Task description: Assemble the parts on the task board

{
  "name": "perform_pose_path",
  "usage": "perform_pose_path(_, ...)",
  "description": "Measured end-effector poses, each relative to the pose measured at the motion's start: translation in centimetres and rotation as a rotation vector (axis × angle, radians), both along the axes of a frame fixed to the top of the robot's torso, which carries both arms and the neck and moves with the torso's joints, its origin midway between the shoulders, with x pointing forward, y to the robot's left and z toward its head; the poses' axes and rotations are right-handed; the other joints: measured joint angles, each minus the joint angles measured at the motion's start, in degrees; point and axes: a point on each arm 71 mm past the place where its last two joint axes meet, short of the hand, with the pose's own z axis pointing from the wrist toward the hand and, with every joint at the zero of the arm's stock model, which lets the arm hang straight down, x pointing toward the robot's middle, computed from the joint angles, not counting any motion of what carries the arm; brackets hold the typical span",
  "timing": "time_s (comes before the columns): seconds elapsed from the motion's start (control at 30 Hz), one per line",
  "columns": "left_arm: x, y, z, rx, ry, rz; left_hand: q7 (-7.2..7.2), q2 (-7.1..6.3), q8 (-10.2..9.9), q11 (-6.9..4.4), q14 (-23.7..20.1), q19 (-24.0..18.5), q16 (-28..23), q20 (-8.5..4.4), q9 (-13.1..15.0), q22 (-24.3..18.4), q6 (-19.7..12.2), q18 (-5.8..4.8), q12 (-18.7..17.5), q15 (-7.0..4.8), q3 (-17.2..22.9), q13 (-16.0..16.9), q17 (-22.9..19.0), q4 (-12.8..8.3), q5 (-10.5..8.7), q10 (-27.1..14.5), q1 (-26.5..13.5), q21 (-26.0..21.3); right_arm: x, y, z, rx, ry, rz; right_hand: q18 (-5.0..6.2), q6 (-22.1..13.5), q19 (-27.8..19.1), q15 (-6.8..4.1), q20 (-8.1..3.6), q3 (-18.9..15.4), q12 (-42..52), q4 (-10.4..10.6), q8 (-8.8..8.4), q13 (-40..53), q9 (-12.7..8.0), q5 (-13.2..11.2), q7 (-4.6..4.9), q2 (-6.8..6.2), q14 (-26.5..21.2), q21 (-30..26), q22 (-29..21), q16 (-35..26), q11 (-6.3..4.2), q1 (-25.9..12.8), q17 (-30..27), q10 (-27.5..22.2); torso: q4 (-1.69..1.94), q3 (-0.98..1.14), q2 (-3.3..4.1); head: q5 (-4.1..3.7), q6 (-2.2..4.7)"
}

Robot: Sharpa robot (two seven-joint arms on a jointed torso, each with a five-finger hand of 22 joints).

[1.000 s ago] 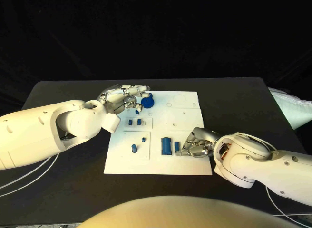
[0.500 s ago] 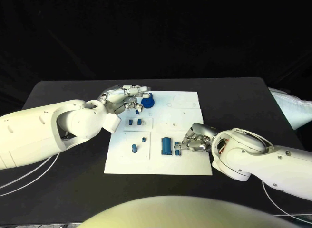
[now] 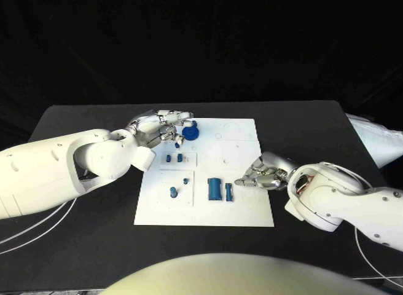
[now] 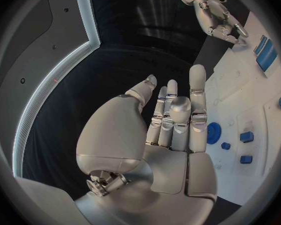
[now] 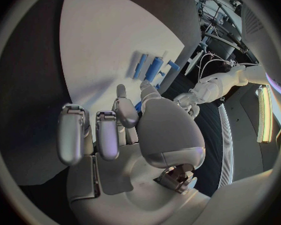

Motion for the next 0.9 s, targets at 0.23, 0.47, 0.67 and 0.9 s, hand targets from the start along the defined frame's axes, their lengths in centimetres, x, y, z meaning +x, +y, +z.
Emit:
perform_pose_path(0.23, 0.8, 0.6, -0.4, 0.011, -0.008, 0.039, 0.05, 0.0, -0.65, 0.33, -6.97, -2.86, -6.69, 0.29, 0.0, -0.89, 0.05, 0.0, 0.0, 0.6, -0.89, -0.02, -10.52, 0.41, 0.0, -0.96, 0.0, -1.91, 2.8, -1.8, 2.4, 0.225, -0.023, -0.066, 2.71, -3.8, -5.22, 1.25, 0.78, -0.49, -19.04, -2.45, -0.33, -10.3, -1.65, -0.3, 1.44, 1.7, 0.02, -9.34, -11.04, -8.55, 1.18, 5.62, -3.57, -7.67, -0.25, -0.24, -0.58, -0.13, 0.0)
perform_pose_path(0.47, 2.2, 1.8, -1.1, 0.025, -0.027, 0.143, 1.89, 0.58, -2.75, 2.78, -20.6, -16.65, -29.95, 3.43, -0.1, -10.57, -1.19, 0.0, -2.25, 3.85, -1.66, -2.08, -25.59, 0.87, 0.0, -5.46, 0.62, -14.1, 6.6, -3.8, 3.1, 0.445, -0.029, -0.169, 7.12, -6.99, -17.04, 3.18, 2.32, 0.78, -38.82, -4.55, -0.65, -26.63, -3.48, -0.97, 3.29, 3.14, -9.61, -34.64, -36.66, -39.61, 2.98, 10.79, -32.27, -16.5, -0.97, -0.83, -1.84, 0.07, 0.0)
perform_pose_path(0.67, 4.0, 2.9, -1.7, 0.039, -0.069, 0.261, 1.95, 1.52, -5.61, 4.55, -22.27, -27.63, -49.49, 7.98, -0.1, -23.39, -2.96, 0.7, -5.12, 7.59, -3.81, -2.54, -36.04, 1.09, 0.0, -8.25, 1.99, -17.51, 9.7, -4.9, 2.6, 0.612, -0.03, -0.246, 7.12, -11.19, -25.5, 7.71, 6.53, 0.82, -50.28, -5.06, -0.66, -42.79, -6.57, -3.77, 5.43, 3.32, -20.92, -51.6, -48.11, -59.82, 6.07, 12.35, -44.53, -21.14, -1.87, -1.33, -3.24, 0.78, 1.79)
perform_pose_path(0.9, 5.7, 3.3, -2.6, 0.07, -0.112, 0.362, 1.44, 2.32, -7.08, 5.97, -22.22, -32.68, -58.37, 9.98, -0.1, -31.43, -3.89, 0.98, -7.75, 8.92, -6.75, -2.54, -40.84, 1.2, 0.0, -10.89, 2.79, -17.51, 12.5, -4.9, 2.2, 0.75, -0.043, -0.262, 7.12, -11.49, -25.9, 10.95, 10.82, -0.53, -53.97, -8.66, -0.66, -59.47, -10.76, -4.97, 5.56, 4.74, -23.96, -66.91, -60.16, -75.29, 8.47, 13.33, -59.43, -21.37, -2.06, -1.51, -4.82, 0.91, 4.29)
